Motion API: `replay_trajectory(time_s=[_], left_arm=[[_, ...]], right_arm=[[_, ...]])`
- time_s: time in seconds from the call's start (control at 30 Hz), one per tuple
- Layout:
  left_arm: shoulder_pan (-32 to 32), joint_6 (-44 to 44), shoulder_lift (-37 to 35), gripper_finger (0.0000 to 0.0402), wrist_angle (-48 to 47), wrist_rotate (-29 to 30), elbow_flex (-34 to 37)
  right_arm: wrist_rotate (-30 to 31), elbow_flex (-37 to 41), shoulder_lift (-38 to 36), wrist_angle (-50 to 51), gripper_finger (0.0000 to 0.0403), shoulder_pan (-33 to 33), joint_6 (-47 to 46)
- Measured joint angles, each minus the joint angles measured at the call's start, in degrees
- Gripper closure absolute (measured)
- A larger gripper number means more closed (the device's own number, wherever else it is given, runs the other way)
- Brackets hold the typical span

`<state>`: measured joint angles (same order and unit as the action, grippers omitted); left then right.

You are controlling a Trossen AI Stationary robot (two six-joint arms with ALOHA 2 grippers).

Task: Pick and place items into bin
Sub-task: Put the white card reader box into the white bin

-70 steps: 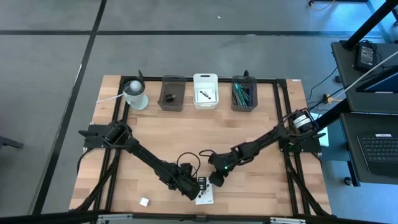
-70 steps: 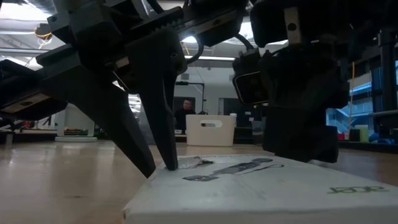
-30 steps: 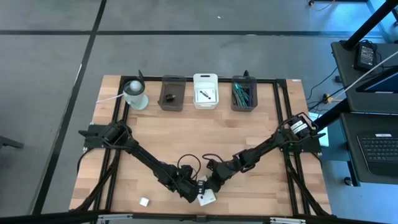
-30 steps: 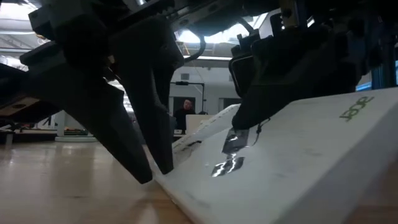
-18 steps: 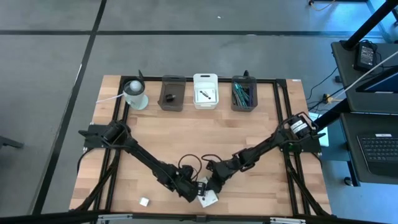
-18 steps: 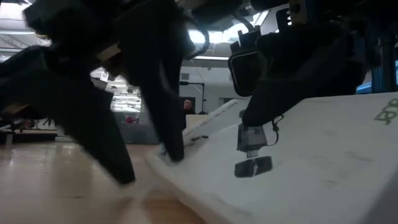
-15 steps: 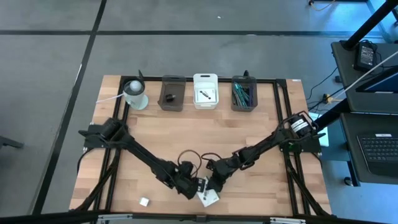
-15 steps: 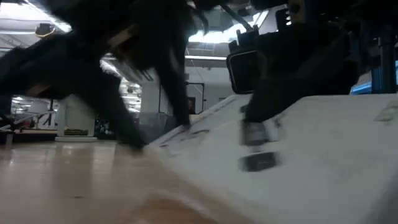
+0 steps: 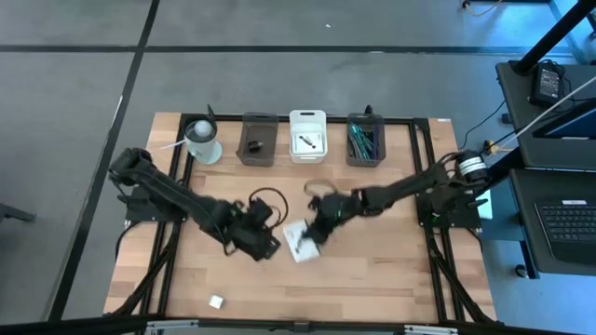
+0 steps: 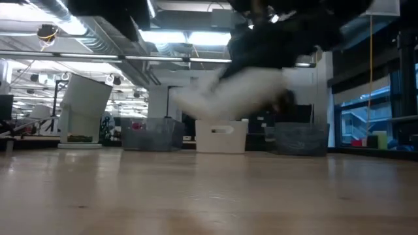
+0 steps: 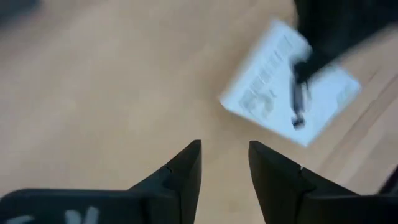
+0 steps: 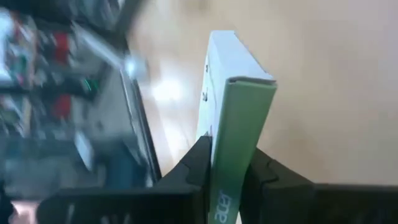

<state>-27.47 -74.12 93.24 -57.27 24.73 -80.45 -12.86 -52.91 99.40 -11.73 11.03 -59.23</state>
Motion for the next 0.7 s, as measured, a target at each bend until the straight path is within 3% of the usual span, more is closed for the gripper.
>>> replay_trajectory(time_s=[0.23,0.43,0.57,0.7], left_arm=[[5.89,26.94,-6.57,0.0299,-8.04,-0.28,-0.04],[10.85,44.04,-9.67,0.0313,-9.93,0.02,-0.09],[12.25,51.07,-11.12,0.0319,-11.56,3.16,-0.09],[13.50,54.37,-12.99,0.0325,-13.71,6.91,0.20]], right_arm=[[0.41,-4.86,-5.00,0.00,0.0360,-13.50,4.11],[0.34,-16.41,-4.45,7.41,0.0360,-24.66,10.25],[0.29,-22.62,-3.52,17.86,0.0360,-32.10,14.53],[-0.95,-23.52,-1.99,23.69,0.0360,-39.27,14.92]])
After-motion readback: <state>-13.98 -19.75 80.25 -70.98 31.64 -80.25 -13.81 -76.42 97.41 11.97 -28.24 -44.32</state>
